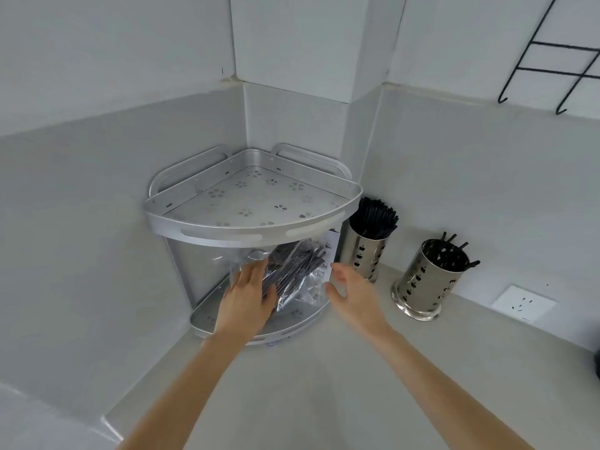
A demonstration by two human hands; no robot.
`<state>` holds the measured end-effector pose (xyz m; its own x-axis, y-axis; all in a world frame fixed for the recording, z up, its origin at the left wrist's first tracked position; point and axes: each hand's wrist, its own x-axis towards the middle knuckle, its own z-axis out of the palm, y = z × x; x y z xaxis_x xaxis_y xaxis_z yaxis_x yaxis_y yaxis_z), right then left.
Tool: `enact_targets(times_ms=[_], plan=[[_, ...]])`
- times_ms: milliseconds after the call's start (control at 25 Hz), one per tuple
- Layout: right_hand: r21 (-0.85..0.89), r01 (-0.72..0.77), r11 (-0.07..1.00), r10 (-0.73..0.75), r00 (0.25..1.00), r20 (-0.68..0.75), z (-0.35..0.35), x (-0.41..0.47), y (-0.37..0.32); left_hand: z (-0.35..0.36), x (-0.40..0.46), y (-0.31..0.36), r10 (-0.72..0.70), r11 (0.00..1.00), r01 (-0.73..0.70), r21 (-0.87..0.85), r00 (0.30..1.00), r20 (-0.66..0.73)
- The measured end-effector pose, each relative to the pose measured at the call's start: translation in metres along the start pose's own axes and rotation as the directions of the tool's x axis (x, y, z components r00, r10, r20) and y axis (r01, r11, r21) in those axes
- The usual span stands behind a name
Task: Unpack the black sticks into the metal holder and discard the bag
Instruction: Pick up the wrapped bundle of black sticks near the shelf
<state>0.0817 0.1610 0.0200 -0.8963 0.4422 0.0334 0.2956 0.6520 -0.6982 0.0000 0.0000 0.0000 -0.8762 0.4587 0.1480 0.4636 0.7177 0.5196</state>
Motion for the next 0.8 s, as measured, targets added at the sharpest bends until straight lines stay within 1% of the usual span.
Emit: enact_targets(times_ms=[80, 240, 320, 400, 520, 640, 720, 800], plan=[[0.130, -0.076, 0.989, 0.073, 0.997, 0.028, 0.006, 0.009, -0.003, 0.005, 0.007, -0.001, -0.009, 1.000, 0.009, 0.006, 1.000, -0.010], [0.347, -0.250, 0.904, 0.210, 0.966, 0.151, 0.022, 0.029, -0.007, 0.021, 0.015, 0.004, -0.037, 0.998, 0.032, 0.047, 0.994, 0.102], [0.431, -0.292, 0.854, 0.248, 0.956, 0.156, 0.031, 0.039, -0.004, 0.029, 0.016, 0.004, -0.042, 0.998, 0.036, 0.047, 0.990, 0.133], [0.488, -0.298, 0.821, 0.263, 0.954, 0.140, 0.038, 0.044, -0.004, 0.036, 0.016, 0.005, -0.030, 1.000, 0.029, 0.011, 0.990, 0.135], [0.513, -0.299, 0.804, 0.292, 0.951, 0.096, 0.042, 0.047, -0.005, 0.042, 0.017, 0.005, -0.030, 0.999, 0.031, -0.010, 0.992, 0.122], [0.477, -0.296, 0.828, 0.305, 0.950, 0.060, 0.040, 0.050, -0.006, 0.043, 0.018, 0.004, -0.050, 0.998, 0.055, -0.040, 0.993, 0.110], [0.447, -0.308, 0.840, 0.322, 0.946, 0.045, 0.039, 0.050, -0.005, 0.043, 0.018, 0.004, -0.038, 0.997, 0.044, -0.071, 0.996, 0.075], [0.427, -0.312, 0.849, 0.331, 0.943, 0.030, 0.038, 0.047, -0.003, 0.042, 0.018, 0.005, -0.012, 0.995, 0.013, -0.102, 1.000, 0.005]])
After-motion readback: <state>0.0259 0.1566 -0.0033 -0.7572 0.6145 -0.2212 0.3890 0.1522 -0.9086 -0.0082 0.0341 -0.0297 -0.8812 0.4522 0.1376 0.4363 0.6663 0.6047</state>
